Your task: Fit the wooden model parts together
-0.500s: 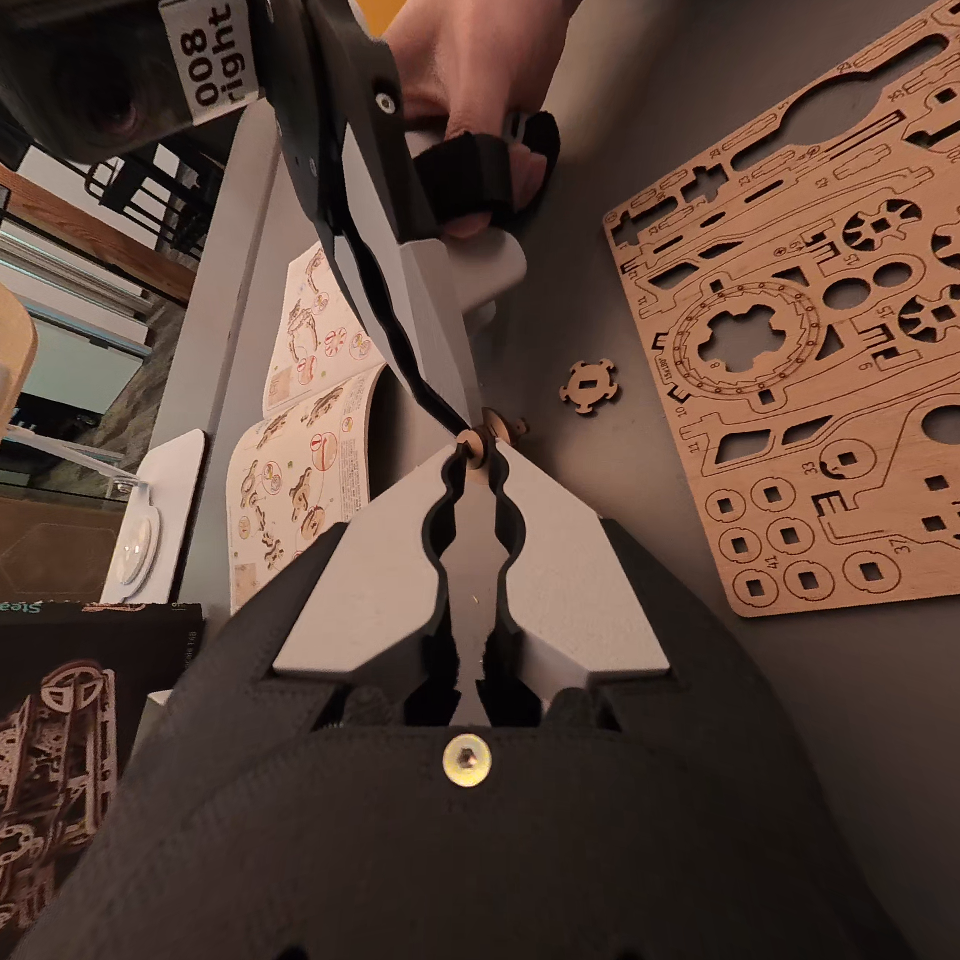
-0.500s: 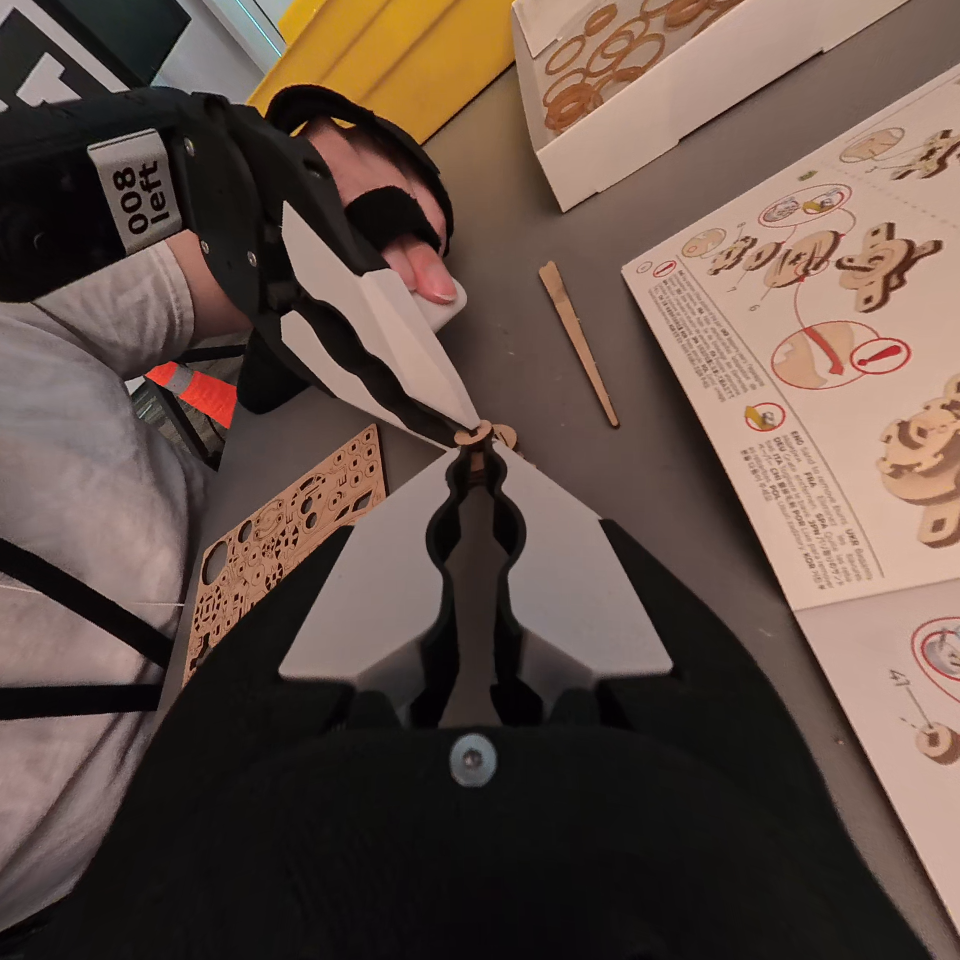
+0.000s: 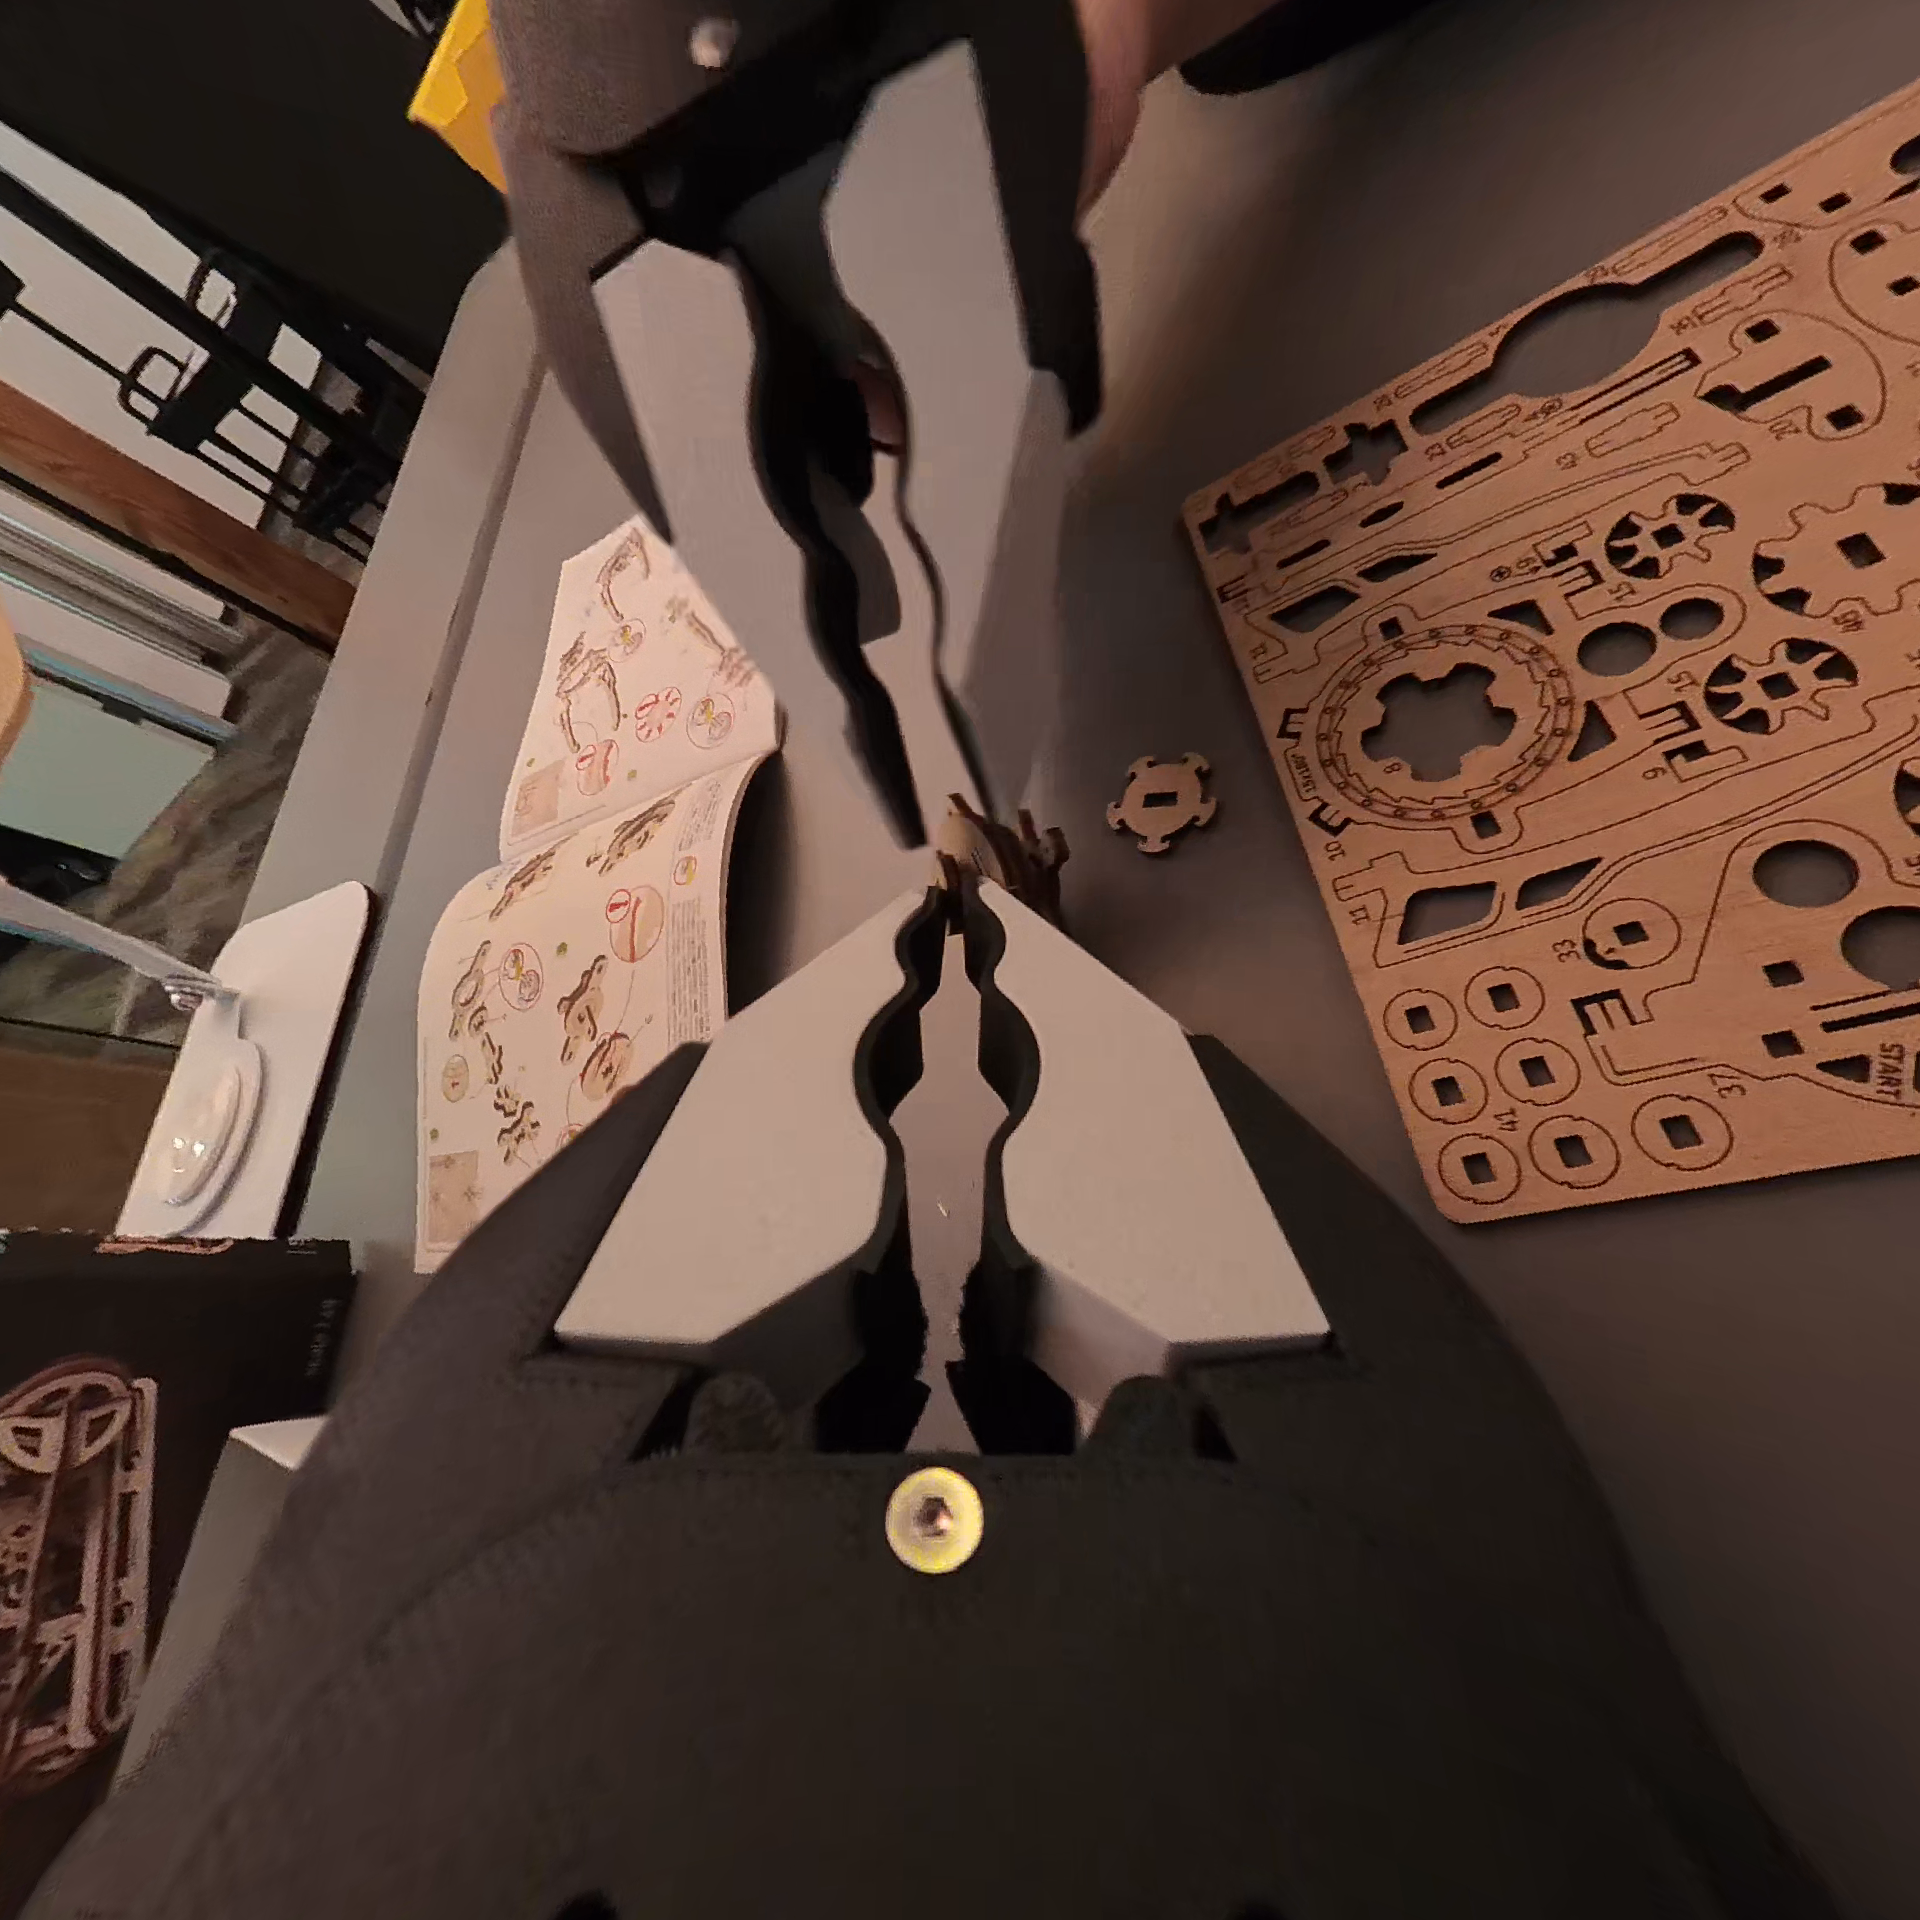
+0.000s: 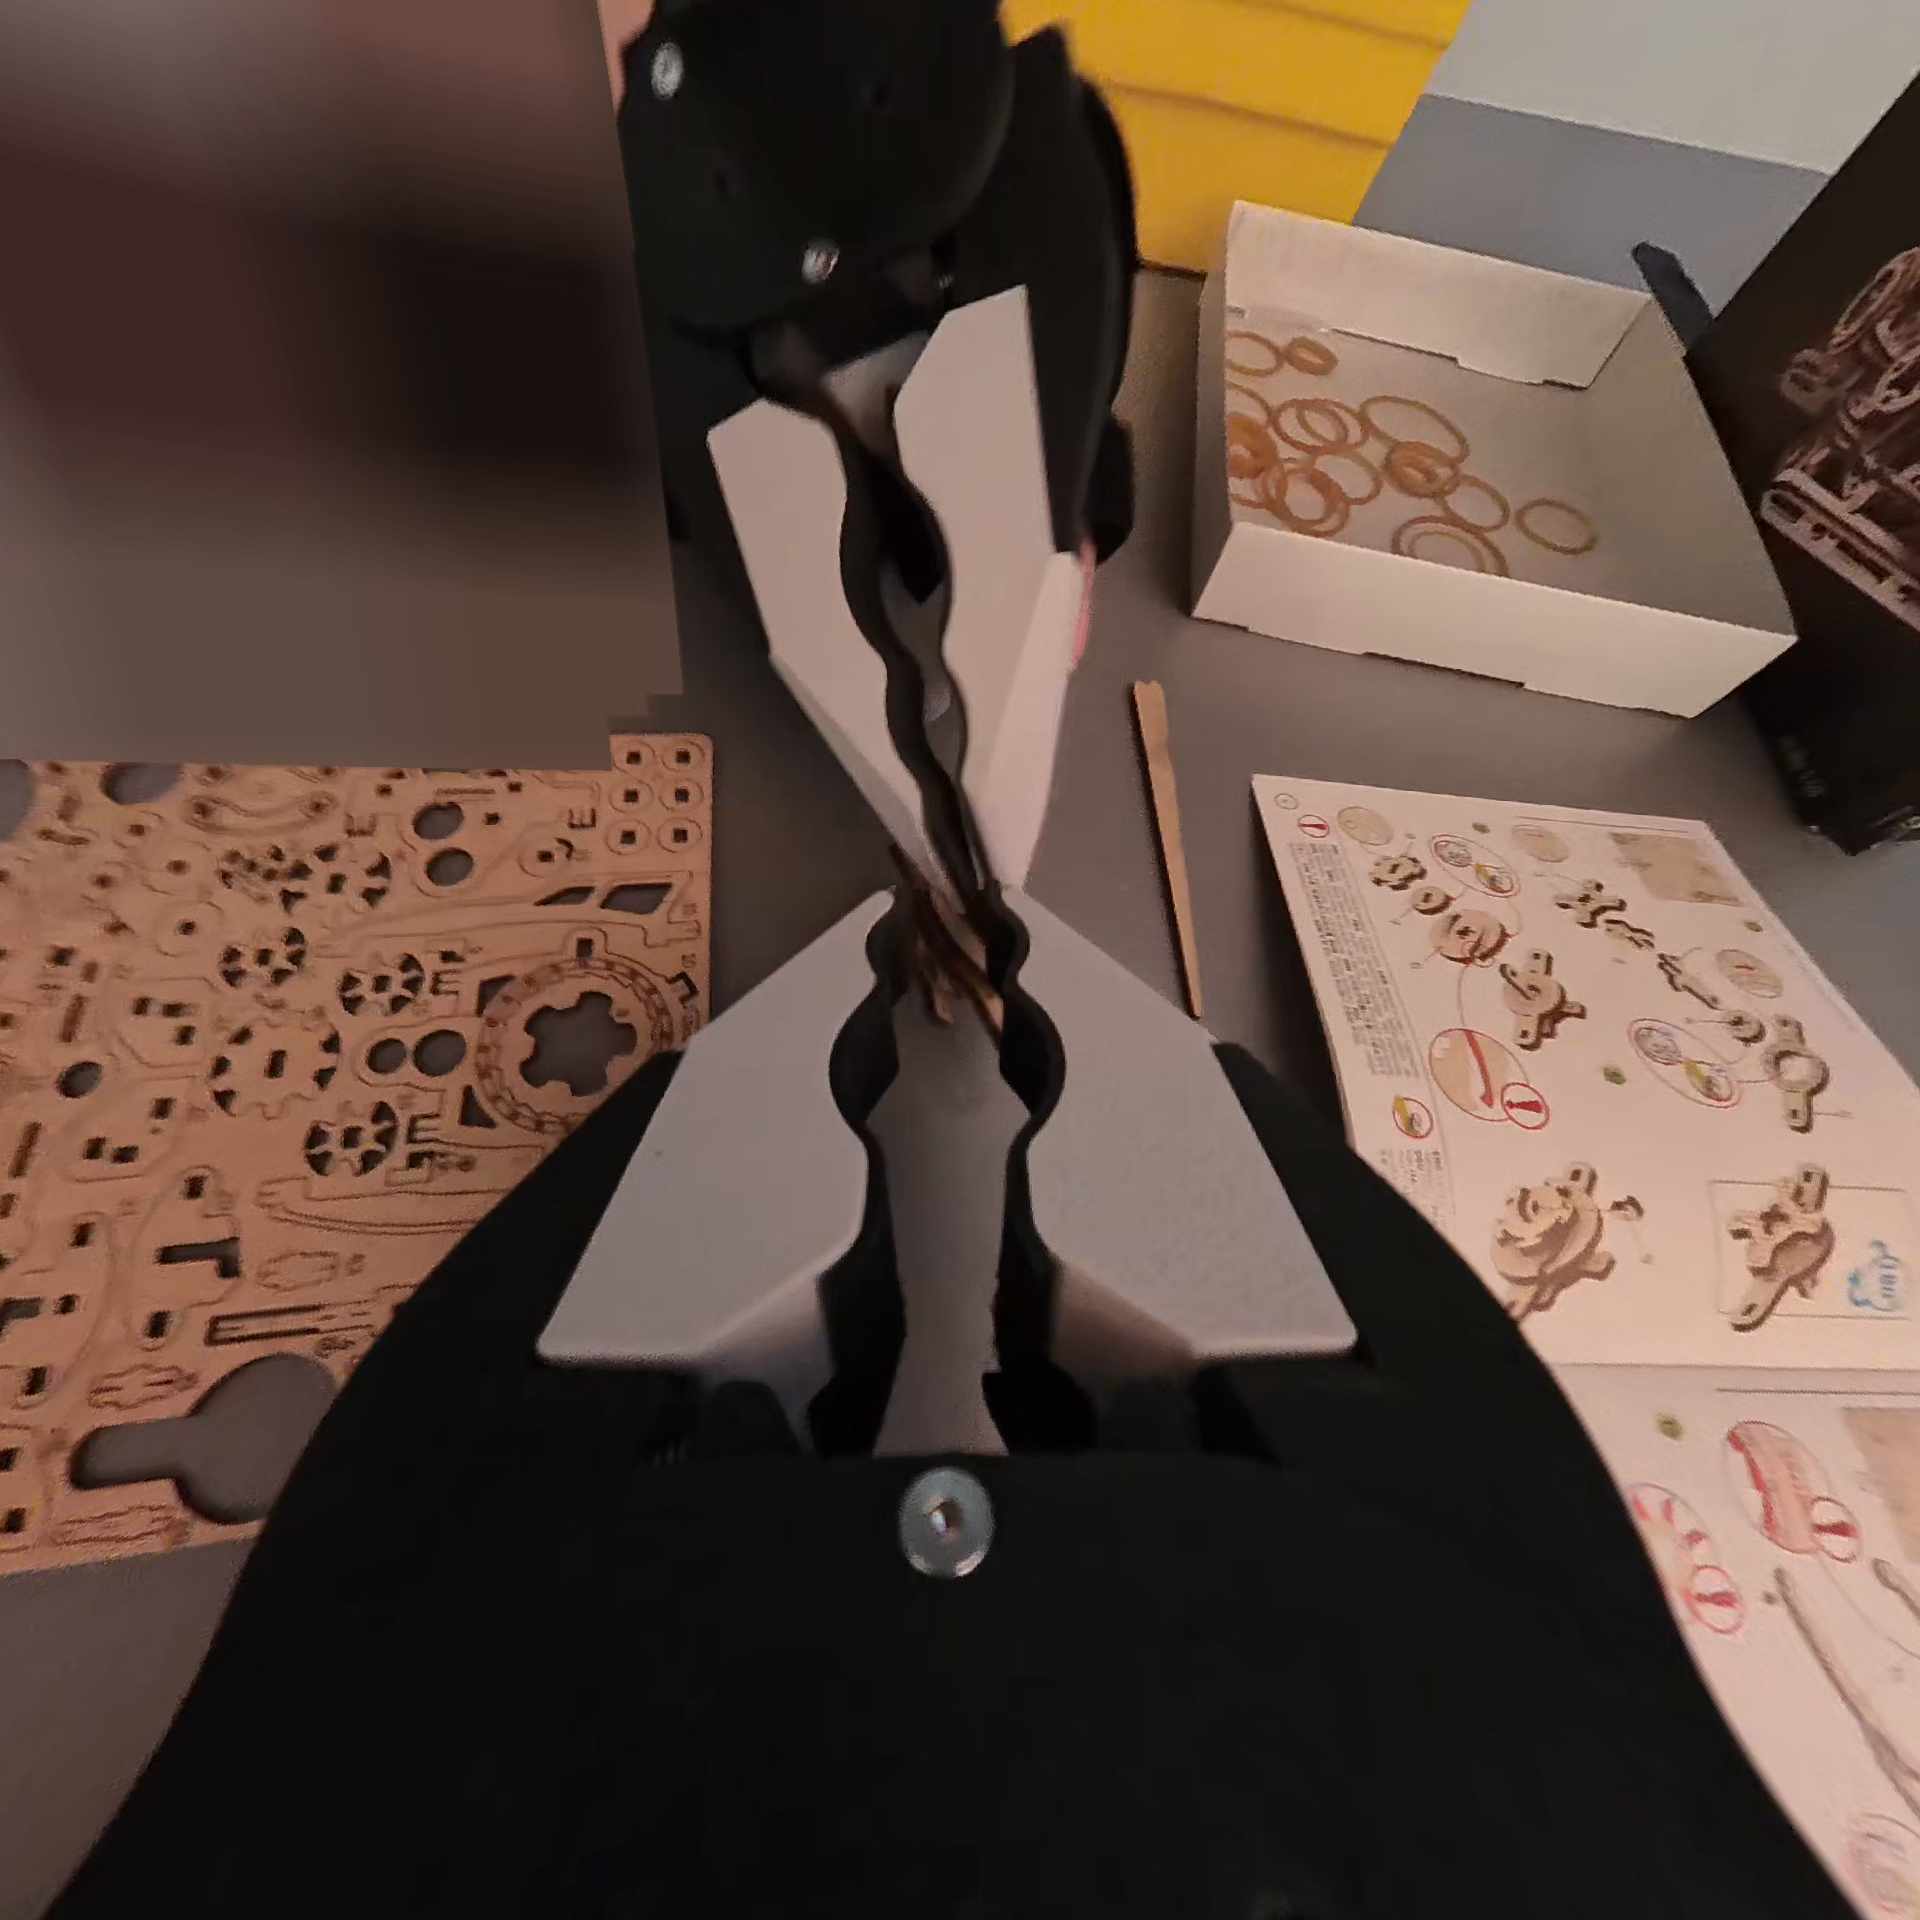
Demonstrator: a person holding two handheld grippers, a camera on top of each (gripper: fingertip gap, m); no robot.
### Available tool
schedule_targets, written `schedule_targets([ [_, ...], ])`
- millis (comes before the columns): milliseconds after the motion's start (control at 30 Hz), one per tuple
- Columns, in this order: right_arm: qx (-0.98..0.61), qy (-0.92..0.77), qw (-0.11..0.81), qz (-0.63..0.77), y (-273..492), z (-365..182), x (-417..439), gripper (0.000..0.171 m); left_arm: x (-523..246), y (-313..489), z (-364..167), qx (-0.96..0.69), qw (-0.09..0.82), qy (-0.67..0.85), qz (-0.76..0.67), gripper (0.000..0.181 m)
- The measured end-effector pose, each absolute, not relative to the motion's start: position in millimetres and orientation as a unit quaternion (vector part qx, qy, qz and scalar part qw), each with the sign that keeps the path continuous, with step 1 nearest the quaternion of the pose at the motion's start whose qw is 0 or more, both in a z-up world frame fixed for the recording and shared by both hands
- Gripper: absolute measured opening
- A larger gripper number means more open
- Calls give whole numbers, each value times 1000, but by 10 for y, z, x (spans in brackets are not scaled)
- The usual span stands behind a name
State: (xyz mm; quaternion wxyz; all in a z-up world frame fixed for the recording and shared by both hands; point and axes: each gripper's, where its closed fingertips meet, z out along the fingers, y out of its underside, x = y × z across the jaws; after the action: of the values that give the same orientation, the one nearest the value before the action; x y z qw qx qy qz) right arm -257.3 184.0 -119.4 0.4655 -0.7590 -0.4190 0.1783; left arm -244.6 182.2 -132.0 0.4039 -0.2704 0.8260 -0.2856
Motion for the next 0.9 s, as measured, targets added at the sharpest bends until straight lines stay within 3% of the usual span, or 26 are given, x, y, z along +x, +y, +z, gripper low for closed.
schedule_targets([
  [167,-754,-395,496,172,1900,-1026,-2395,6,-2463,1756,-1298,-254,406,828,-292,1],
  [467,-767,-469,410,153,1723,-1320,-2556,6,-2544,1610,-1353,-244,354,843,-322,1],
  [900,-770,-485,383,160,1689,-1326,-2575,4,-2555,1584,-1369,-262,325,838,-353,1],
])
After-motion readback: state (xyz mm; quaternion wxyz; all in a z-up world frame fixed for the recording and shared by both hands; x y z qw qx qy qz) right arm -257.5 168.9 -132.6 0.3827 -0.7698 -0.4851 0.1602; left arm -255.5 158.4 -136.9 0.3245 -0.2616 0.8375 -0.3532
